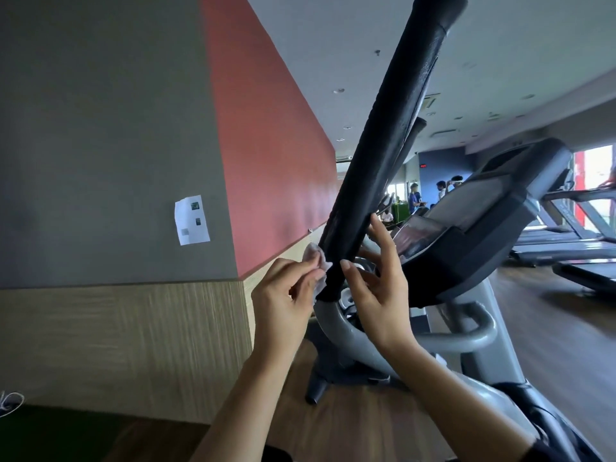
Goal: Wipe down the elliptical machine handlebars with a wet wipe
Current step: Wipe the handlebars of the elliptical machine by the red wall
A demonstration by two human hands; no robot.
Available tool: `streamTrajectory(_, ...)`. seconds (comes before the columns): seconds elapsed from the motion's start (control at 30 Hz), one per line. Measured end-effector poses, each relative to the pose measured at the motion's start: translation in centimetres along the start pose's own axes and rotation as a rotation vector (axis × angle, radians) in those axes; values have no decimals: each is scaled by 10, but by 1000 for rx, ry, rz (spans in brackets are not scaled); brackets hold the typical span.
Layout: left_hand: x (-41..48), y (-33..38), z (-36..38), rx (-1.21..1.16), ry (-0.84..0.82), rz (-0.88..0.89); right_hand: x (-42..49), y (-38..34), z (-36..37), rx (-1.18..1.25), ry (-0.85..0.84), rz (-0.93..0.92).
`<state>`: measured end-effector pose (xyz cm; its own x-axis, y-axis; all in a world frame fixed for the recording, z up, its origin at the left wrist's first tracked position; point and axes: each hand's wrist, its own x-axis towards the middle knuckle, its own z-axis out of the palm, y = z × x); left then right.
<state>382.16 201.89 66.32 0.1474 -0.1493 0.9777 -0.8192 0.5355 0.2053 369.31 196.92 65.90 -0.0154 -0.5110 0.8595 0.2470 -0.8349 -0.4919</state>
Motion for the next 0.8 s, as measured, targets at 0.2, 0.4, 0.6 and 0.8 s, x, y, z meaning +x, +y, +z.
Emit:
streamTrajectory(0.2, -21, -4, -5, 5, 28, -21, -15, -4, 5, -34, 1, 40)
streamTrajectory(0.4, -32, 6, -11, 3, 10, -104, -34, -12, -1, -306, -33, 47)
streamTrajectory(0.6, -72, 14, -28, -78, -112, -333, -74, -29, -26, -738, -260, -15)
streamTrajectory(0.8, -133, 19, -45, 14, -205, -410, -128, -31, -35, -927, -458, 67)
